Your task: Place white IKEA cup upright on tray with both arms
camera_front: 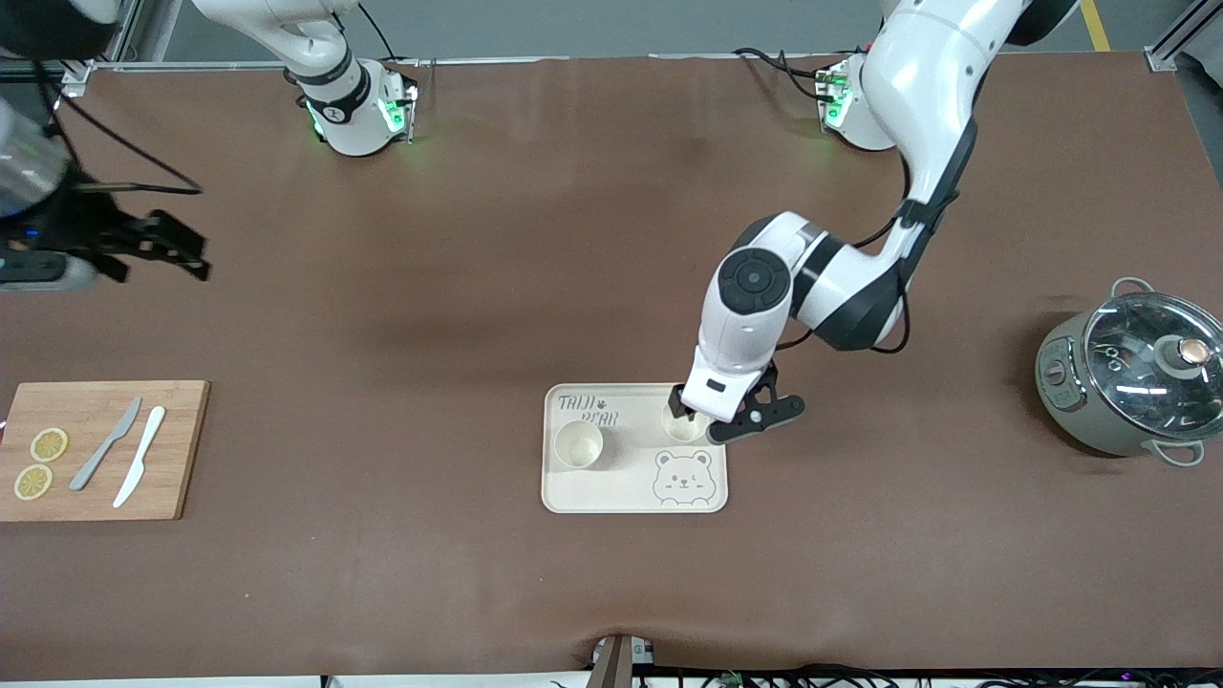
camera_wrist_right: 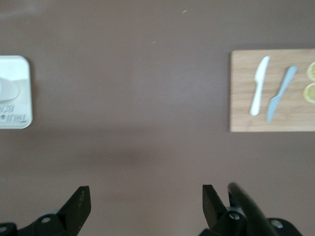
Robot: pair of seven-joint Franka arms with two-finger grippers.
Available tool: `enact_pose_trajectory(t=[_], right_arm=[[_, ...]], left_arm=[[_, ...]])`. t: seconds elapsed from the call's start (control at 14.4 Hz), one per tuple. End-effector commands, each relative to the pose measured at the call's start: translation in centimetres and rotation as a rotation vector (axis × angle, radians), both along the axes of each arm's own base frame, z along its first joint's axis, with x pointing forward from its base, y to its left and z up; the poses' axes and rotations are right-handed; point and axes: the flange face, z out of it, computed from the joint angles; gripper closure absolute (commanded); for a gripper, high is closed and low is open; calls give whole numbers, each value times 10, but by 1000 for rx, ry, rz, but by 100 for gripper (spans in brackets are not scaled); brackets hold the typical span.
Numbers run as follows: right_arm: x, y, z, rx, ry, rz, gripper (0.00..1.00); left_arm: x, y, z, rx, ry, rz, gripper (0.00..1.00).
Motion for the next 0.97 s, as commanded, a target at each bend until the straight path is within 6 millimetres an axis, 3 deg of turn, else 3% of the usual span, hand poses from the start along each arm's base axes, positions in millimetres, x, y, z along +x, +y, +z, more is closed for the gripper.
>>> enact_pose_trajectory(t=[0.0, 0.14, 0.28, 0.56, 0.63, 0.9], right_arm=[[-1, -24, 8, -4, -49, 13, 0], [-2, -31, 8, -7, -40, 3, 0], [-1, -27, 19, -10, -56, 12, 0], [1, -16, 17, -8, -42, 23, 0], [2, -16, 25, -7, -59, 23, 0], [5, -24, 24, -11, -52, 20, 0]], left_arm=[[3, 36, 42, 21, 13, 61, 0], [20, 75, 61, 22, 4, 41, 0], [36, 127, 78, -7, 30, 16, 0], [58, 231, 103, -37, 57, -67, 0], [61, 247, 104, -38, 57, -90, 0], [65, 306, 106, -23, 81, -158, 0]])
